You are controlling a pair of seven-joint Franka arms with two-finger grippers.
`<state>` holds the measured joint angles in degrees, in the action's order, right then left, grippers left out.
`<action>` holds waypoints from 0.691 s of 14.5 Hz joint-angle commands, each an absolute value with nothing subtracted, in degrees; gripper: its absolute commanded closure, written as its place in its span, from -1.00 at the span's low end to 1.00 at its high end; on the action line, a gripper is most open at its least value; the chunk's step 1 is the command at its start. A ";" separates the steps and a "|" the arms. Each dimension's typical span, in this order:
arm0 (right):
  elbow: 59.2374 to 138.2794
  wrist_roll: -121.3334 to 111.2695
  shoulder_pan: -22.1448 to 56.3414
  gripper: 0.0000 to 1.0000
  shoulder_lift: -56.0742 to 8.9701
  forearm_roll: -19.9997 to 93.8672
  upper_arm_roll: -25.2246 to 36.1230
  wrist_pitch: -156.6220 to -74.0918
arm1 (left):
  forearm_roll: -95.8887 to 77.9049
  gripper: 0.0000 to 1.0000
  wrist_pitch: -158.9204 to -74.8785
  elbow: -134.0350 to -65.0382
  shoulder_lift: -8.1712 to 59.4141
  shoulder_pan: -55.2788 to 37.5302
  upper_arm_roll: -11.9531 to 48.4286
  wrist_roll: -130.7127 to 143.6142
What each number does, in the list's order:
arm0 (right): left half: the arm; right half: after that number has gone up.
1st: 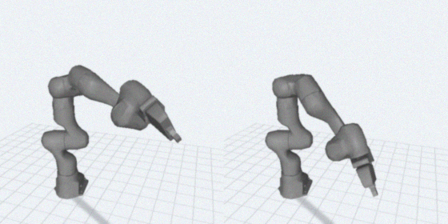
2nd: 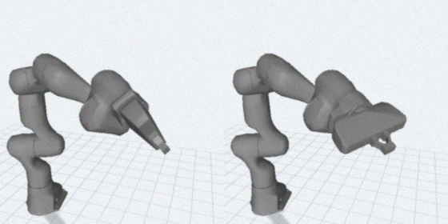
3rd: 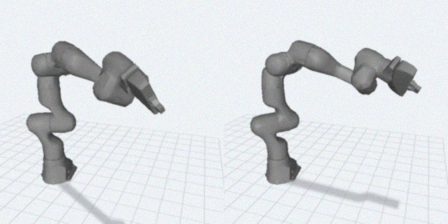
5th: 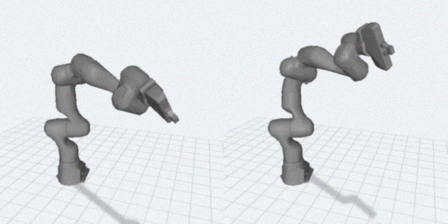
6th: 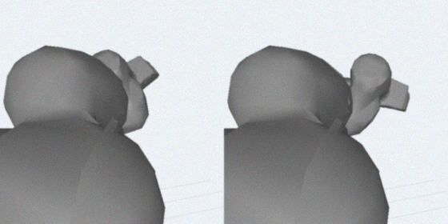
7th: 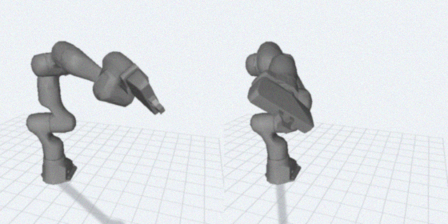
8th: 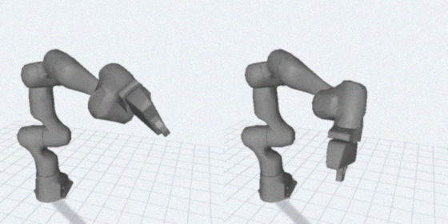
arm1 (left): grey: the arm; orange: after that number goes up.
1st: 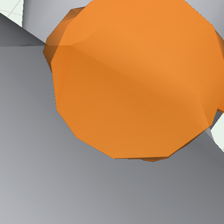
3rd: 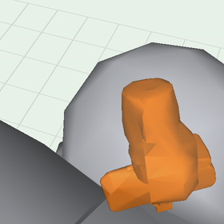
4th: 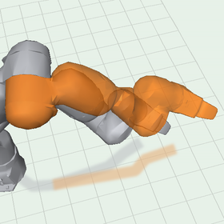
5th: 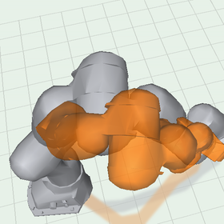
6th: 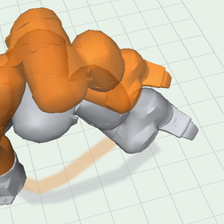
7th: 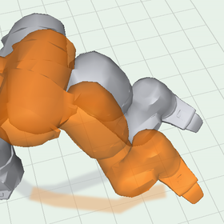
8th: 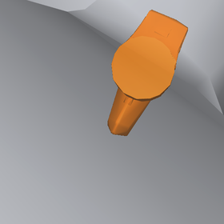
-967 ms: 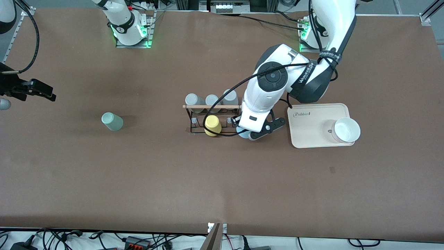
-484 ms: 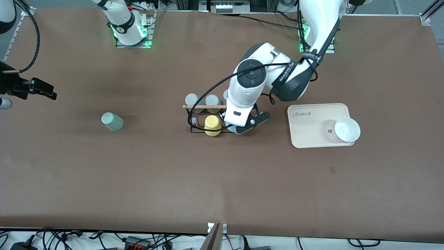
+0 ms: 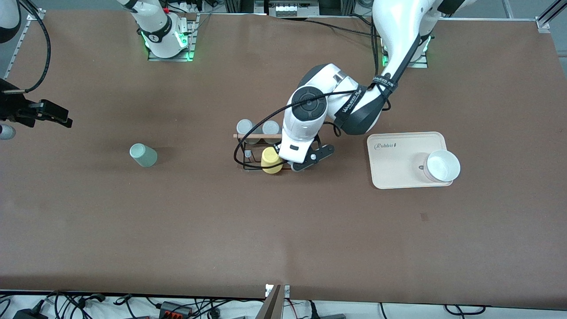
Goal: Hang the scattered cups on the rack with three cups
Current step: 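Hang the light blue cup on the rack peg beside the yellow cup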
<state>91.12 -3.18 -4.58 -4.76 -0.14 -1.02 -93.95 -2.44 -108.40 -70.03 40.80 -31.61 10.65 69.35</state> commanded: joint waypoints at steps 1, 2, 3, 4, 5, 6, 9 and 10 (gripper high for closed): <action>92.72 -3.25 -5.45 -1.00 -3.25 -0.53 -1.85 -94.83 | -3.60 0.13 -110.04 -68.99 42.10 -31.73 10.37 68.82; 92.72 -3.25 -5.45 -1.00 -3.25 -0.53 -1.85 -94.83 | -3.60 0.13 -110.13 -69.69 42.10 -31.64 10.37 68.82; 92.72 -3.25 -5.36 -1.00 -3.25 -0.53 -1.85 -94.83 | -3.60 0.13 -110.13 -70.05 42.10 -31.64 10.37 68.64; 92.72 -3.25 -5.36 -1.00 -3.25 -0.53 -1.85 -94.83 | -3.60 0.13 -110.13 -70.48 42.19 -31.64 10.37 67.95; 92.72 -3.25 -5.36 -1.00 -3.25 -0.53 -1.85 -94.83 | -3.60 0.13 -110.13 -71.01 42.10 -31.64 10.37 67.59; 92.72 -3.34 -5.36 -1.00 -3.25 -0.53 -1.85 -94.83 | -3.60 0.13 -110.13 -71.28 42.10 -31.64 10.37 67.15; 92.72 -3.34 -5.36 -1.00 -3.25 -0.53 -1.85 -94.75 | -3.69 0.13 -110.21 -71.89 42.27 -31.55 10.37 66.80; 92.72 -3.25 -5.36 -1.00 -3.25 -0.53 -1.85 -94.75 | -3.69 0.13 -110.21 -71.89 42.28 -31.55 10.37 66.80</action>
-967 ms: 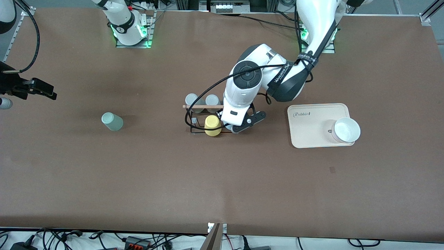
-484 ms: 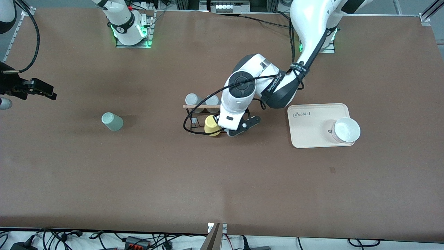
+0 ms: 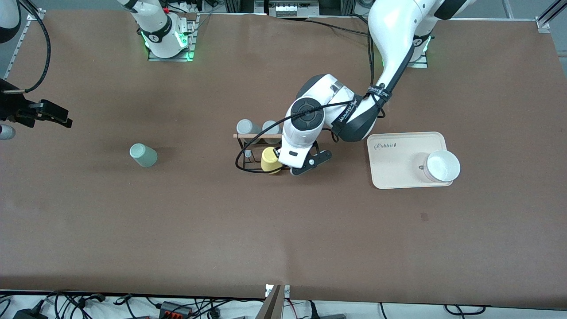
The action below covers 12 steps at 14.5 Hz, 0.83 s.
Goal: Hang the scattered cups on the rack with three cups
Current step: 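Hang the light blue cup on the rack peg beside the yellow cup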
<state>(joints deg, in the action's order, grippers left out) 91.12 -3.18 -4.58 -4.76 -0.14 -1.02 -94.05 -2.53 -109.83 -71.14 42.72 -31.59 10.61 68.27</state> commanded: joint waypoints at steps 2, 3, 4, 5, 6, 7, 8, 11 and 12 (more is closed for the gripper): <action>92.72 -3.25 -5.36 -1.00 -3.34 -0.44 -1.85 -94.66 | -3.69 0.11 -111.52 -73.20 42.28 -31.55 10.37 66.80; 92.72 -3.25 -5.45 -1.00 -3.34 -0.44 -1.85 -94.57 | -3.69 0.09 -111.88 -73.39 42.28 -31.55 10.37 66.80; 92.72 -3.25 -5.45 -1.00 -3.34 -0.44 -1.85 -94.57 | -3.69 0.02 -111.88 -73.48 42.28 -31.55 10.37 66.80; 92.72 -3.25 -5.45 -1.00 -3.34 -0.44 -1.85 -94.66 | -3.69 -0.13 -111.80 -73.48 42.28 -31.55 10.37 66.80; 92.72 -3.25 -5.45 -1.00 -3.34 -0.44 -1.85 -94.66 | -3.69 -0.32 -111.62 -73.48 42.19 -31.47 10.37 66.80; 92.72 -3.34 -5.36 -1.00 -3.34 -0.44 -1.85 -94.66 | -3.69 -0.36 -111.45 -73.48 42.10 -31.46 10.37 66.80; 92.72 -3.34 -5.36 -1.00 -3.34 -0.44 -1.85 -94.57 | -3.69 -0.37 -111.10 -73.48 41.84 -31.38 10.37 66.80; 92.72 -3.25 -5.45 -1.00 -3.34 -0.44 -1.85 -94.31 | -3.60 -0.46 -110.66 -73.39 40.96 -31.03 10.37 66.80; 92.72 -3.34 -5.45 -1.00 -3.34 -0.44 -1.85 -94.31 | -3.52 -0.49 -109.61 -73.30 40.52 -30.59 10.28 66.80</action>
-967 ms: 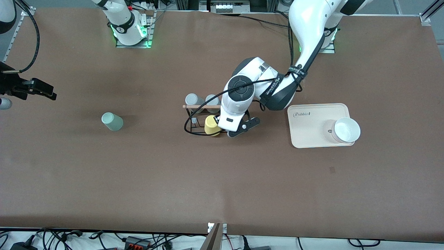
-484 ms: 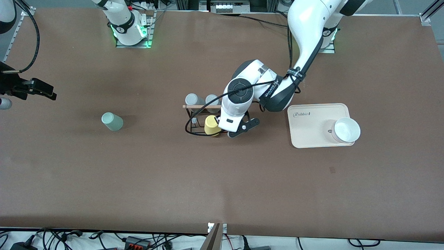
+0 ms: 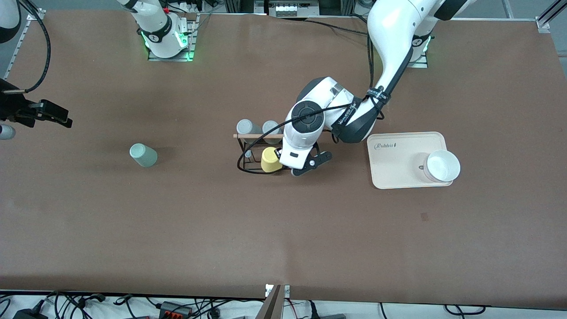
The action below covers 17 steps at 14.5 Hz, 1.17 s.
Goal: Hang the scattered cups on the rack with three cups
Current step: 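Hang the light blue cup on the rack peg beside the yellow cup, then open the left gripper and withdraw it toward its rest pose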
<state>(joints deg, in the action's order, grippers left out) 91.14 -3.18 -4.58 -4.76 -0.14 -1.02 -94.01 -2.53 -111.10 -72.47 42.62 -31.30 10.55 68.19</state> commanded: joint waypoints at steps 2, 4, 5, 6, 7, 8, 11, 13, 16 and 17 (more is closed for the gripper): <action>92.72 -3.34 -5.45 -1.00 -3.34 -0.44 -1.85 -94.39 | -3.52 -0.50 -107.76 -73.21 38.77 -29.71 10.37 66.71; 92.64 -3.25 -5.45 -1.00 -3.34 -0.44 -1.85 -94.48 | -3.52 -0.58 -106.70 -73.21 37.36 -29.09 10.37 66.71; 92.64 -3.25 -5.45 -1.00 -3.43 -0.44 -1.85 -94.48 | -3.52 -0.61 -106.35 -73.21 36.57 -28.57 10.37 66.71; 92.64 -3.34 -5.45 -1.00 -3.43 -0.44 -1.85 -94.48 | -3.52 -0.65 -106.17 -73.30 35.61 -27.78 10.37 66.71; 92.64 -3.25 -5.45 -1.00 -3.51 -0.44 -1.85 -94.31 | -3.52 -0.67 -105.04 -73.30 34.46 -26.64 10.28 66.62; 92.64 -3.34 -5.28 -1.00 -3.86 -0.35 -1.85 -94.74 | -3.43 -0.70 -103.55 -73.30 33.24 -24.98 10.37 65.75; 92.37 -3.25 -5.19 -1.00 -4.57 -0.35 -1.93 -94.74 | -3.34 -0.87 -97.75 -73.39 29.63 -19.53 10.28 58.03; 92.20 -3.25 -5.01 -1.00 -5.18 -0.44 -1.93 -94.92 | -2.81 -0.88 -95.03 -73.48 27.61 -16.28 10.20 53.55; 92.02 -3.34 -4.83 -1.00 -6.85 -0.62 -2.28 -94.75 | 0.85 -0.98 -91.50 -73.48 24.53 -12.67 9.75 46.86; 91.93 -3.25 -4.92 -1.00 -6.94 -0.70 -2.29 -94.75 | 3.58 -0.98 -91.23 -73.48 23.65 -11.70 10.02 45.89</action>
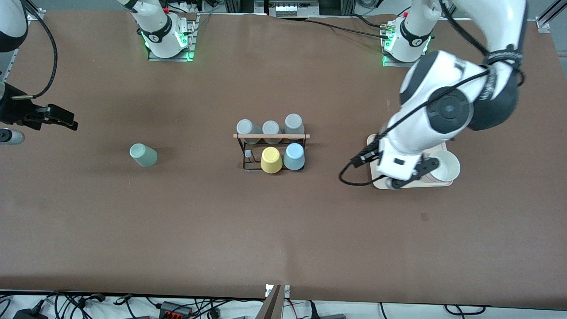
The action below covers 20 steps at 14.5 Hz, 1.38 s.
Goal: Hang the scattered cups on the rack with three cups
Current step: 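Open the left gripper and withdraw it toward its rest pose, then reach the right gripper toward the pale green cup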
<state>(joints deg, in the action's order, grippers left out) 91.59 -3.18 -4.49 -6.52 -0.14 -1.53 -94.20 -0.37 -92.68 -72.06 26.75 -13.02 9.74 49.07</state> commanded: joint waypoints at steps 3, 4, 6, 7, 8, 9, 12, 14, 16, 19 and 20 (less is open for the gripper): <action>92.02 -3.25 -5.01 -1.00 -7.56 -0.70 -2.29 -95.18 | 4.66 -0.99 -90.27 -73.48 21.63 -7.92 10.02 39.75; 92.02 -3.25 -5.01 -1.00 -7.73 -0.70 -2.29 -95.36 | 4.57 -1.00 -89.74 -73.48 20.93 -6.87 10.11 37.29; 92.02 -3.25 -4.92 -1.00 -8.52 -0.70 -2.29 -95.45 | 4.57 -1.00 -88.77 -74.00 19.78 -4.49 10.20 33.33; 92.02 -3.25 -5.01 -1.00 -9.66 -0.79 -2.29 -95.62 | 4.57 -1.00 -88.77 -74.79 18.99 -3.35 10.20 31.31; 91.93 -3.25 -5.10 -1.00 -10.62 -0.88 -2.29 -95.80 | 4.57 -1.00 -88.77 -75.14 18.55 -0.99 10.46 28.77; 92.02 -3.60 -5.18 -1.00 -11.68 -0.88 -2.29 -95.37 | 4.40 -1.00 -88.68 -75.93 17.24 1.47 11.50 25.96; 92.11 -3.25 -4.92 -1.00 -12.22 -0.88 -2.28 -95.10 | 3.87 -1.00 -88.51 -77.87 14.25 5.53 11.96 17.86; 92.63 -3.16 -4.75 -1.00 -12.57 -0.97 -2.28 -96.23 | 3.95 -1.00 -88.24 -78.75 12.49 5.54 10.90 15.65; 94.82 -3.08 -3.61 -1.00 -12.74 -1.49 -2.29 -99.82 | 3.96 -1.00 -87.54 -78.84 11.35 5.45 9.15 9.88; 102.54 -1.85 -3.16 -1.00 -12.57 -1.93 -2.29 -108.95 | 3.87 -1.00 -86.57 -82.33 7.14 4.58 6.25 3.26; 104.83 -1.41 -2.82 -1.00 -12.66 -1.93 -2.29 -111.86 | 3.78 -1.00 -86.83 -83.92 5.47 4.31 6.07 3.25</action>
